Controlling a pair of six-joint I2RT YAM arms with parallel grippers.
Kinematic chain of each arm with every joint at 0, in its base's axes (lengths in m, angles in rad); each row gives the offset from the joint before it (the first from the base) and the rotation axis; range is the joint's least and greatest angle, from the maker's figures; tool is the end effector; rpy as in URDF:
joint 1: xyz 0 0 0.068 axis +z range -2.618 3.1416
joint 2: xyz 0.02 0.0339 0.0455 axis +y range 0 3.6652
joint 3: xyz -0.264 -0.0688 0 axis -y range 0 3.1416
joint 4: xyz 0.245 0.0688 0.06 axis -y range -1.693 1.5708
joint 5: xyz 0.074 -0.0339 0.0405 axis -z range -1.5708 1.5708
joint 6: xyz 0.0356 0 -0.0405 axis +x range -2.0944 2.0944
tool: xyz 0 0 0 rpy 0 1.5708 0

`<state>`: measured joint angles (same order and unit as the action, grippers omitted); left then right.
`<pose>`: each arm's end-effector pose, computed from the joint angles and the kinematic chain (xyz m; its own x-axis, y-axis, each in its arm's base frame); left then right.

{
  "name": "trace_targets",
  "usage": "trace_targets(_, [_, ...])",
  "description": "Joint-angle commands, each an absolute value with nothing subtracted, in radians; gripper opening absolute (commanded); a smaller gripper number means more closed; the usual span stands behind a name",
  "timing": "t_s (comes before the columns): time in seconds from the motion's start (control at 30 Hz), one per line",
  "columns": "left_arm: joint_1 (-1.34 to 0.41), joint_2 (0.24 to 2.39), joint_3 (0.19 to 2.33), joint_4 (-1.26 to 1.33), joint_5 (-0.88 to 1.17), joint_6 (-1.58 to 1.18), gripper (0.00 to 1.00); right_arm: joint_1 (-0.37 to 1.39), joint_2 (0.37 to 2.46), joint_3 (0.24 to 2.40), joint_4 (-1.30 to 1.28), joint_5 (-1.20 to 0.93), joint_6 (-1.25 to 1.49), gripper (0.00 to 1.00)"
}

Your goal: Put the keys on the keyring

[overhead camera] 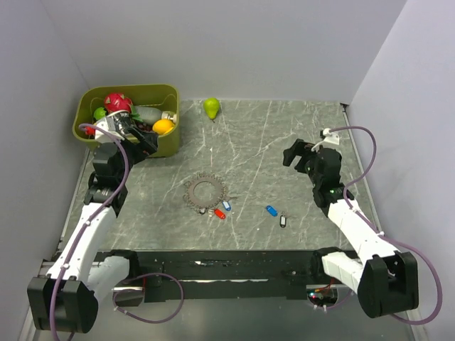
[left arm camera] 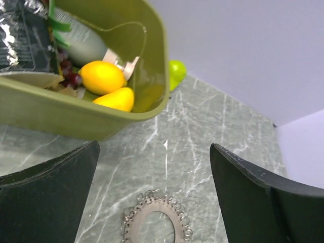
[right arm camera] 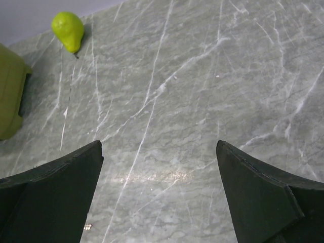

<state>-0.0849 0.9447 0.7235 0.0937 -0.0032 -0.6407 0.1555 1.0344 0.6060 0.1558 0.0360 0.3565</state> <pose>0.2254 -0.0191 0.3183 -0.1504 -0.5871 -0.7954 -0.0103 0.8054 -0.5926 0.2357 0.0357 0.2637 -0.2913 0.3074 -0.9059 -0.0201 0.9448 0.3270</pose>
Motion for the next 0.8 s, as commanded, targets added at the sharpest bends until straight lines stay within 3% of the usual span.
trace_targets(0.0, [-0.087,0.907,0.732,0.134,0.040,-0.618,0.96,0.182,0.993,0.627,0.134,0.015,0.311,1.00])
trace_targets(0.27, [-0.169,1.005,0.801,-0.027,0.091,-0.644,0.99,0.313,1.006,0.664,0.068,0.101,0.221,1.00])
trace_targets(0.53, [-0.429,1.156,0.807,-0.162,0.011,-0.653,0.98,0.445,0.988,0.657,-0.025,0.179,0.212,1.00])
trace_targets(0.77, [-0.537,1.333,0.791,-0.107,0.072,-0.690,0.95,0.488,1.012,0.632,-0.101,0.187,0.281,1.00])
